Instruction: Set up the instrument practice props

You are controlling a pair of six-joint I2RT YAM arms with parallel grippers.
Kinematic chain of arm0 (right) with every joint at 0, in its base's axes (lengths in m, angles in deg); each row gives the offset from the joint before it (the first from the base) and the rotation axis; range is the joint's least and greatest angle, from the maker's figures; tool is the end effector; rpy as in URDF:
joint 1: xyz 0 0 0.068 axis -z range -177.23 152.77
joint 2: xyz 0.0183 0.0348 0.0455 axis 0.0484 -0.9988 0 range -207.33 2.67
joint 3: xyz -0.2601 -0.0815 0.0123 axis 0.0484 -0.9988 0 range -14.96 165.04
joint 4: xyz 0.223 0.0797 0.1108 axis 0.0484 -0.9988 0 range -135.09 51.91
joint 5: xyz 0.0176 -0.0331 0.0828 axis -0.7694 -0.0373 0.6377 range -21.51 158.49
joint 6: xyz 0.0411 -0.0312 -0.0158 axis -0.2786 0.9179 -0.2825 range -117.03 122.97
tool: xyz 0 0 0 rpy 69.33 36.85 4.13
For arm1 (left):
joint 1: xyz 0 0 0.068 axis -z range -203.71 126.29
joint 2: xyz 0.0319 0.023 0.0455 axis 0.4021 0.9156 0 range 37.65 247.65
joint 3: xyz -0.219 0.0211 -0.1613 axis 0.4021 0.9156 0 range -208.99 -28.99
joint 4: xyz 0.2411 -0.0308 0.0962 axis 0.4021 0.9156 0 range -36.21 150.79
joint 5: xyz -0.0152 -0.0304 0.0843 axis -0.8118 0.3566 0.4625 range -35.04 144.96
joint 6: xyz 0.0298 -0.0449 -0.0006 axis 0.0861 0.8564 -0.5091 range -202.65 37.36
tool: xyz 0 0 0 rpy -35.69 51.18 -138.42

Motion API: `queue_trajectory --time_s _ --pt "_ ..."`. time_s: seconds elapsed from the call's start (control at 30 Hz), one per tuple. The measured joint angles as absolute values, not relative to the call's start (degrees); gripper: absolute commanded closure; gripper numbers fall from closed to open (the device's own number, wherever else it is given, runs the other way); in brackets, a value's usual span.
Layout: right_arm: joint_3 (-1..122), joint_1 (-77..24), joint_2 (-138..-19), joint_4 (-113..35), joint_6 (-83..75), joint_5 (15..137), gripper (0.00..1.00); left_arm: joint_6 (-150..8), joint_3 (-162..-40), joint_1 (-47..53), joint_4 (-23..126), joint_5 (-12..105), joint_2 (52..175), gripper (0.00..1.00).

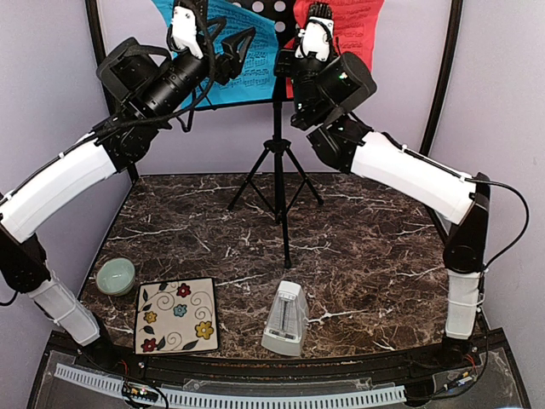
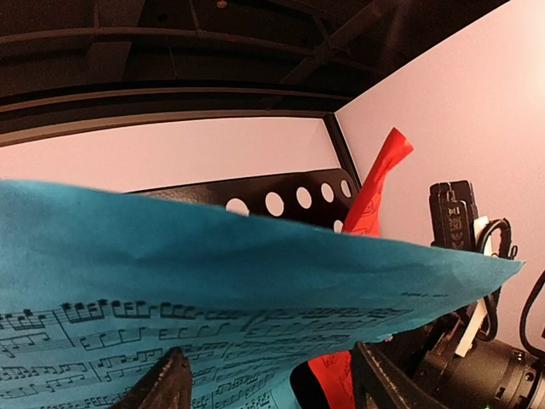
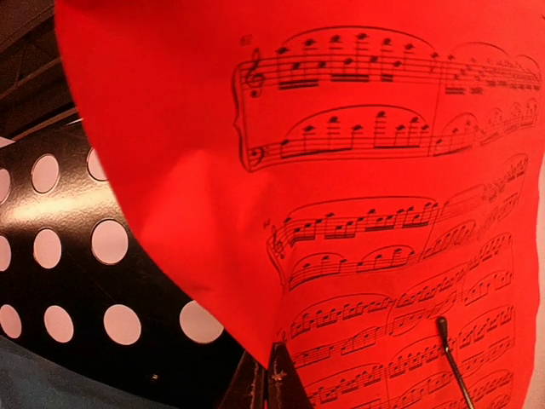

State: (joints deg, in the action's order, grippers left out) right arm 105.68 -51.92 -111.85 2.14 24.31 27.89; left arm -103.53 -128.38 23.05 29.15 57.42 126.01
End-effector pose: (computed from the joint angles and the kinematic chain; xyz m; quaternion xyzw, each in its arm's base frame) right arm 0.2712 0.3428 0.5126 0.0390 0.4730 0.1263 0.8711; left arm 0.2273 -0.2396 0.5470 0.2382 0.3898 -0.1896 0.8691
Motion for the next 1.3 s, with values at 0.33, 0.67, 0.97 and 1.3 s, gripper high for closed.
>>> queue_trajectory --time_s 0.33,0.67,0.97,1.3 --pt "103.60 -50.65 -109.07 0.47 19.90 31.19 1.00 -106.96 -136.95 22.85 29.96 57.72 132.44 0.34" --pt "103.38 -50.35 -108.53 -4.75 15.22 37.83 1.00 -108.62 -141.30 21.52 30.76 58.44 135.71 0.32" --pt "104.17 -50.35 -108.55 -8.14 12.46 40.41 0.91 -108.64 -142.70 20.41 31.42 58.42 137.00 0.23" --pt "107.56 -50.35 -110.14 -7.68 11.98 40.87 0.61 -109.08 -149.17 19.90 34.00 58.36 139.45 0.14"
